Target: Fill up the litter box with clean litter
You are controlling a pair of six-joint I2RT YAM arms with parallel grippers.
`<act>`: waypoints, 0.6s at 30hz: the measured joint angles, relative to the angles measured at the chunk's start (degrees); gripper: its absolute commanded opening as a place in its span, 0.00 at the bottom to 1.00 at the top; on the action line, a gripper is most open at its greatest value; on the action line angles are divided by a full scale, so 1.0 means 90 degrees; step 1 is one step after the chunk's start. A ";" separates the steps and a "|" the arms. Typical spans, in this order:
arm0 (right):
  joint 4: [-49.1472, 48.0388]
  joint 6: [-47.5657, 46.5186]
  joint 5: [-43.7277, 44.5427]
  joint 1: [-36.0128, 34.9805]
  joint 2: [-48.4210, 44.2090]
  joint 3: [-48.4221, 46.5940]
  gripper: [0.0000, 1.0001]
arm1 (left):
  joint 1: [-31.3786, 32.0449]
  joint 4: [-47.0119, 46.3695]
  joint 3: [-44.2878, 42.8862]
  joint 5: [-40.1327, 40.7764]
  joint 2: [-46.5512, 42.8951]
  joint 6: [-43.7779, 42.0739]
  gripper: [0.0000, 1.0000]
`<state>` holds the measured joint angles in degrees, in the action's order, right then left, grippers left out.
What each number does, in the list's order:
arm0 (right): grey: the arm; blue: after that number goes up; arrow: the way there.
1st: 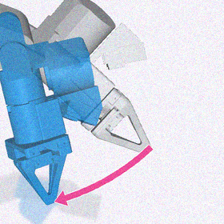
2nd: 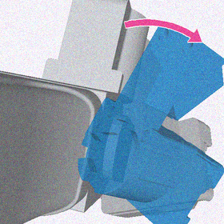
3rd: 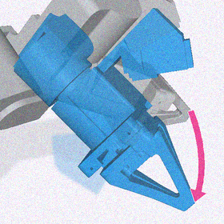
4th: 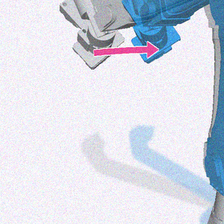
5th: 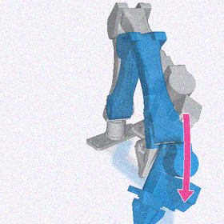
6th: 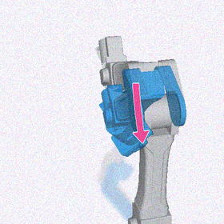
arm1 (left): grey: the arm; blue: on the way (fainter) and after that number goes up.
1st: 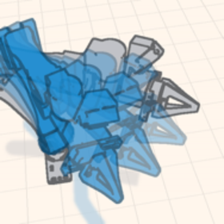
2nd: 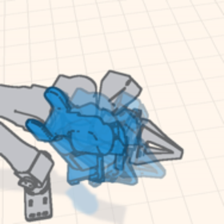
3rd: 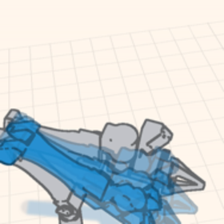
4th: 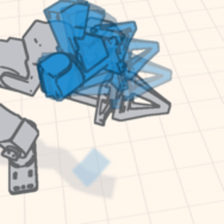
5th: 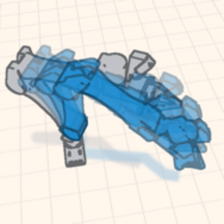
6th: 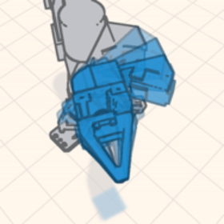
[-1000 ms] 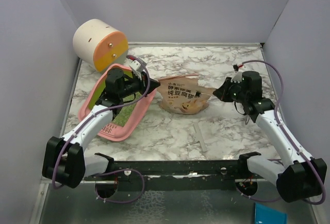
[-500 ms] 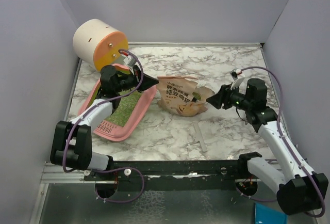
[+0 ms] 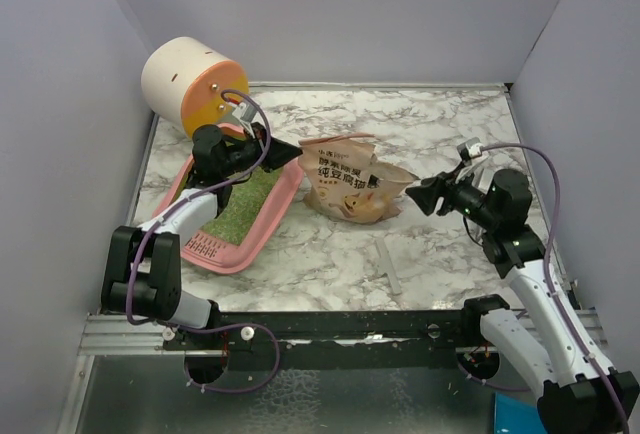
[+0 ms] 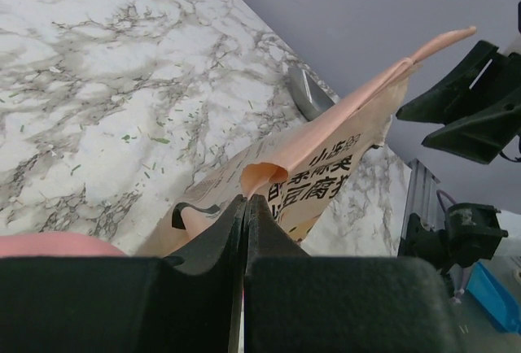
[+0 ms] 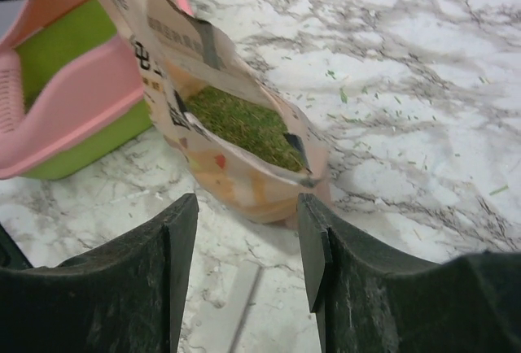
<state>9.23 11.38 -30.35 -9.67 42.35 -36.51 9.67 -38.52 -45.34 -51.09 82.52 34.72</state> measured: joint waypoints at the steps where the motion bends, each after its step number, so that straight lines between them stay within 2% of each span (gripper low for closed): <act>1: -0.0046 -0.0027 0.0078 0.0000 0.0007 0.0104 0.52 | -0.0017 0.0000 0.0000 0.0068 0.0010 0.0041 0.00; 10: -0.0087 -0.0447 0.0641 0.0000 0.1222 0.0119 0.49 | -0.0126 -0.0092 -0.0051 0.0301 0.0316 0.0282 0.00; 18: -0.1049 -0.0636 0.0211 0.0000 0.1372 0.0270 0.48 | -0.0163 -0.0095 -0.0204 0.0296 0.0491 0.0398 0.00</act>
<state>-0.21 5.65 -28.45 -9.67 54.70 -34.09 8.21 -39.38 -47.18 -48.42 86.94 38.30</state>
